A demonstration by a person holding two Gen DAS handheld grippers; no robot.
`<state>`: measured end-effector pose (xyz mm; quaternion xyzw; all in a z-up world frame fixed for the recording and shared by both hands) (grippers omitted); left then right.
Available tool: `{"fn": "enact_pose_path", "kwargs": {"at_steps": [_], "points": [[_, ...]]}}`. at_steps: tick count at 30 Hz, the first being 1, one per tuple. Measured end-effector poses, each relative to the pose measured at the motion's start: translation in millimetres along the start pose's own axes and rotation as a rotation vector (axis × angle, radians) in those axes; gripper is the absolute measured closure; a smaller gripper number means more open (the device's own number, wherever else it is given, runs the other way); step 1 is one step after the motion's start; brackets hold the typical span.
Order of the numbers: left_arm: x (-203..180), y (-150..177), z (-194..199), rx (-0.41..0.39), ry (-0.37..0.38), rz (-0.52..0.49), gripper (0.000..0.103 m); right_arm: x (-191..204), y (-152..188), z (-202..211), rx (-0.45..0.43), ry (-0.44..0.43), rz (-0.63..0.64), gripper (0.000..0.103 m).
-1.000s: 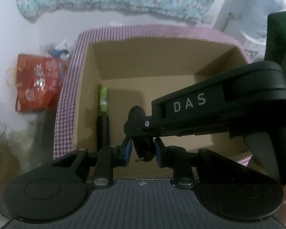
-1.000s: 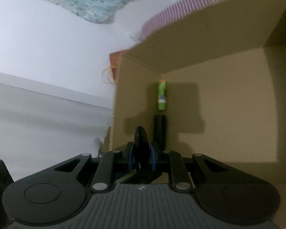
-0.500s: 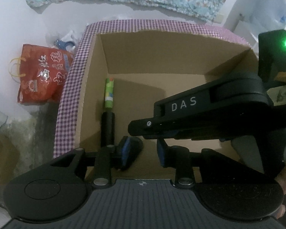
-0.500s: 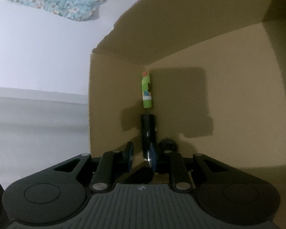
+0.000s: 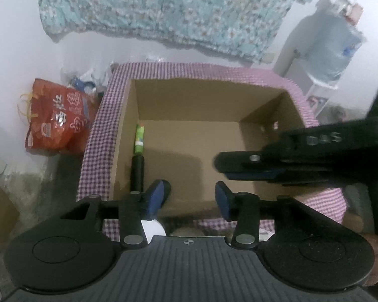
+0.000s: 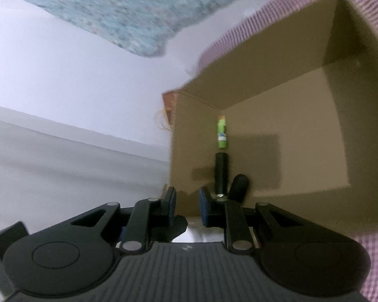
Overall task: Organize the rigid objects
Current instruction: 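Withdraw the right tool from the box over the table, then lower the right tool onto the black tape roll and grasp its rim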
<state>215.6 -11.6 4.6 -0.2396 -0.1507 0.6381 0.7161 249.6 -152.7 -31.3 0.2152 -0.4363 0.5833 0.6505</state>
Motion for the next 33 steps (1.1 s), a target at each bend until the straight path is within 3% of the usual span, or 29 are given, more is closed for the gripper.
{"fn": "enact_pose_path", "kwargs": {"at_steps": [8,14,19,23,33], "points": [[1.4,46.0,24.4,-0.024,0.018,0.015,0.046,-12.8,60.4,46.9,-0.116,0.016,-0.014,0.079],[0.8,83.6,21.3,0.008,0.023,0.013,0.046,-34.8,97.5,55.7,-0.138,0.085,-0.045,0.069],[-2.9,108.6,15.6,0.028,0.053,0.008,0.046,-45.9,115.7,59.2,-0.136,0.151,-0.039,0.067],[-7.8,123.4,9.9,0.041,0.065,-0.013,0.046,-63.2,130.5,68.5,-0.126,0.201,-0.033,0.059],[-38.3,151.4,-12.0,0.092,0.152,-0.117,0.046,-95.7,144.4,45.0,-0.015,0.28,-0.025,0.059]]}}
Point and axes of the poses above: each gripper's, at about its wrist camera, not at the fingertips, and z roughly against the way its jaws point, x to its left, y to its underside, the point moved 7 cm from there along -z, roughly the way its jaws point, and after that the axes turned 3 degrees about x, right-handed, at the moved point
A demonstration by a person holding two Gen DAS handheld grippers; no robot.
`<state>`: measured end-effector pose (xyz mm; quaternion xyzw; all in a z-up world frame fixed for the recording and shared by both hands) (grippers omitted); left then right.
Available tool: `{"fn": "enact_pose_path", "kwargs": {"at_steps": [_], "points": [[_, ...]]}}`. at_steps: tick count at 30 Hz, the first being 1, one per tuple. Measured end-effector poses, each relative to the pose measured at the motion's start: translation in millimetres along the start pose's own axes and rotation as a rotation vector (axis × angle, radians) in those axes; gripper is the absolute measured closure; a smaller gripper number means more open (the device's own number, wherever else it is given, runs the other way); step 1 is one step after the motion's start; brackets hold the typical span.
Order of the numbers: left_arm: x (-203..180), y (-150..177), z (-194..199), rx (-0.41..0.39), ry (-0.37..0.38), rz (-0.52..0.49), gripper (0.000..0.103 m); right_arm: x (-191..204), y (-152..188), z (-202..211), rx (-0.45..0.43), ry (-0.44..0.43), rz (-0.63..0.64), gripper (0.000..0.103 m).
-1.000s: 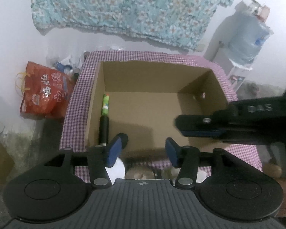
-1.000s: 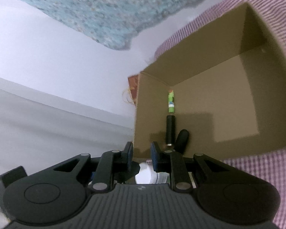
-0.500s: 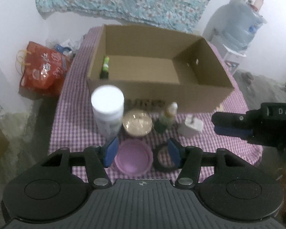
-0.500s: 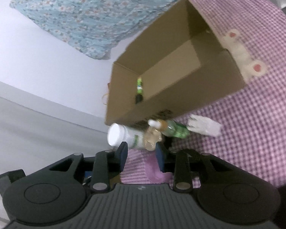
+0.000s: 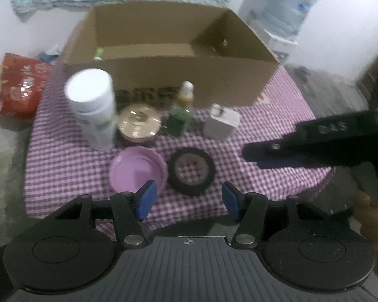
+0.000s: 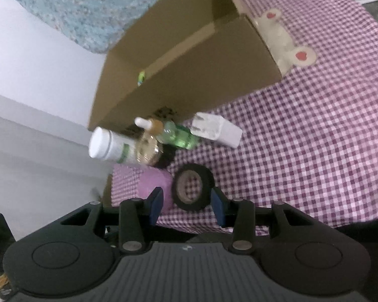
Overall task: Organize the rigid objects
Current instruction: 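Lower the right tool onto the black tape roll and grasp its rim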
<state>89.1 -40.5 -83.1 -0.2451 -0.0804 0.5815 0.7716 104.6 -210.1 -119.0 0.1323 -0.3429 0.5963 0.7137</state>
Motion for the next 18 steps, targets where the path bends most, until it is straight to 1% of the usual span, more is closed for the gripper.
{"fn": "enact_pose_path", "kwargs": {"at_steps": [7,9,13,18], "points": [[-12.8,7.0,-30.6,0.084,0.035,-0.043,0.048,5.7,-6.7,-29.9,0.043,0.057,0.117,0.06],[-14.8,8.6,-38.1,0.105,0.039,-0.049,0.048,7.5,-8.2,-38.5,0.055,0.081,0.155,0.063],[-14.1,10.5,-51.9,0.156,0.029,-0.044,0.048,8.3,-9.6,-53.9,0.086,0.121,0.211,0.066],[-10.3,10.1,-61.6,0.181,0.032,-0.03,0.048,7.8,-9.0,-64.3,0.111,0.146,0.239,0.074]]}}
Point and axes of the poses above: each gripper's, at about its wrist camera, not at the fingertips, and z roughly against the way its jaws point, x to its left, y to its underside, the point moved 7 cm from there along -z, roughly the way its jaws point, and after that the axes turned 3 degrees about x, right-handed, at the moved point
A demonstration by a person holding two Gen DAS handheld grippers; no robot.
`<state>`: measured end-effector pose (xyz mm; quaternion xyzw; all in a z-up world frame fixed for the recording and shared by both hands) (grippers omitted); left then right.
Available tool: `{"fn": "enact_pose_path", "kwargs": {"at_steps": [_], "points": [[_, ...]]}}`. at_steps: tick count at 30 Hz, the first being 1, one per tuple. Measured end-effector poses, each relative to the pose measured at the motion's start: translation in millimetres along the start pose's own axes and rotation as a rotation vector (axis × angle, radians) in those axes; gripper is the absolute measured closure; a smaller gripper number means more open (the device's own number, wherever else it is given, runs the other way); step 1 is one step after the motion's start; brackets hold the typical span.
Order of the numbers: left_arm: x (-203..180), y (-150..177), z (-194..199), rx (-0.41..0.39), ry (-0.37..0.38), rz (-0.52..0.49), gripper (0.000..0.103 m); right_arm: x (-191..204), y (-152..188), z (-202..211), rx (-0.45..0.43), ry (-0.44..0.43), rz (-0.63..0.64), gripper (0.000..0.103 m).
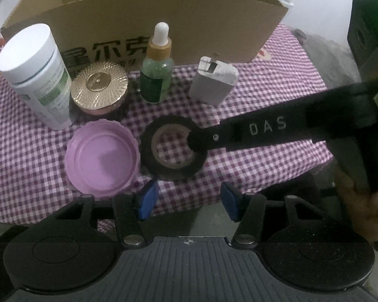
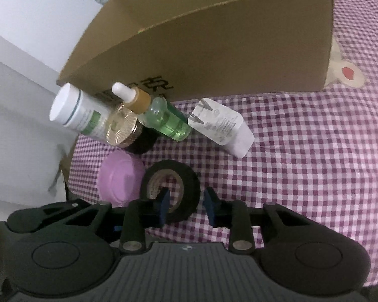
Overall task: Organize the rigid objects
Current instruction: 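Lower the right tool onto the black tape roll and grasp its rim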
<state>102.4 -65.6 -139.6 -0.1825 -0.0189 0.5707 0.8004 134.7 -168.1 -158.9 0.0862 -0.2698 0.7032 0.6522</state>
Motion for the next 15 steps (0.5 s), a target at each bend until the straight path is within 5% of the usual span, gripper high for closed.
{"fn": "enact_pose_path", "kwargs": {"at_steps": [15], "points": [[-11.6,-23.1,-31.8,0.03,0.052,-0.021,0.049,-18.4,1.1,8.6,-0.01,0.006,-0.041,0.084]]}}
Point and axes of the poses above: each gripper's, at about its wrist camera, not at the fingertips, and z roughly against the way its jaws point, x to its left, y to its underside, the point moved 7 cm from there along -z, roughly the way its jaws point, and after that the axes turned 3 degrees about x, right-handed, at the moved point
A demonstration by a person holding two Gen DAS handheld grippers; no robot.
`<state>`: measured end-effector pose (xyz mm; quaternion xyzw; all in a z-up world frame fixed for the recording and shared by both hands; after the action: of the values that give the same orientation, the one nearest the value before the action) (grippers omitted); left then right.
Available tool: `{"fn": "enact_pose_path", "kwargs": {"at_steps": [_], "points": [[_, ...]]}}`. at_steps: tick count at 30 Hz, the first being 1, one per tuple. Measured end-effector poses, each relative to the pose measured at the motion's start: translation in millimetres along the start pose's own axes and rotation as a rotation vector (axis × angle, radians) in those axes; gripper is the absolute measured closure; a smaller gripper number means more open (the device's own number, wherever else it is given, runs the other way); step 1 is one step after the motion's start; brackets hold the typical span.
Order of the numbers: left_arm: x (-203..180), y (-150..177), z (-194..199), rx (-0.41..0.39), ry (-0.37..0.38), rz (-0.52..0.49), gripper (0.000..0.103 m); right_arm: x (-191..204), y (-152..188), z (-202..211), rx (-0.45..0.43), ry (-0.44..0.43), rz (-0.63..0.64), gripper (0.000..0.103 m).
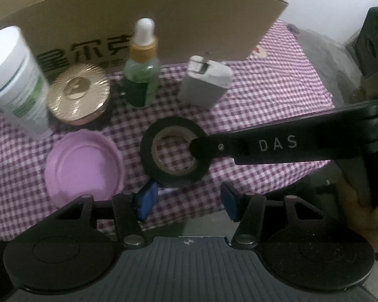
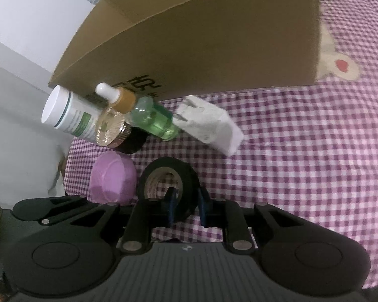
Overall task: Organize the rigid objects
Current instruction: 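Lower the right tool onto the black tape roll and grasp its rim, then lift the black tape roll and carry it into the box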
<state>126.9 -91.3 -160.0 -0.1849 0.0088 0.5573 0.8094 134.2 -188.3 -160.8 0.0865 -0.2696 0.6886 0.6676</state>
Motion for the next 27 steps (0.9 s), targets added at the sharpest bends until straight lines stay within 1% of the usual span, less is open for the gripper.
{"fn": "enact_pose_path", "kwargs": {"at_steps": [5,12,18,27], "points": [[-14.8,-4.9,-6.0,-0.003,0.035,-0.034,0.049,-20.2,5.8,14.5,-0.008,0.011,-0.048,0.084],[-17.2,-15.0,-6.6,-0.014,0.013,-0.065,0.047,-34.1,8.5,24.0,-0.009,0.006,-0.077,0.084],[-16.8,-22.7,-15.1,0.012,-0.002,-0.113,0.047,-25.4,2.3,20.3,-0.005,0.019,-0.053,0.083],[-15.5,-24.0,-12.9,0.006,-0.015,-0.122,0.044,-15.1,1.1,14.5,-0.02,0.057,0.014,0.082]]}}
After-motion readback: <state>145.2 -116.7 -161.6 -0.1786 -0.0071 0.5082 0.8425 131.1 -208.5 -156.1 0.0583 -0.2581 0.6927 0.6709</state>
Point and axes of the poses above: each gripper's, at about its wrist camera, not at the fingertips, and z roughly against the way its jaws point, x to its left, y to its underside, the point moved 7 cm from there along -z, roughly the way its jaws point, and after that the axes turned 3 degrees about x, right-handed, at the moved point
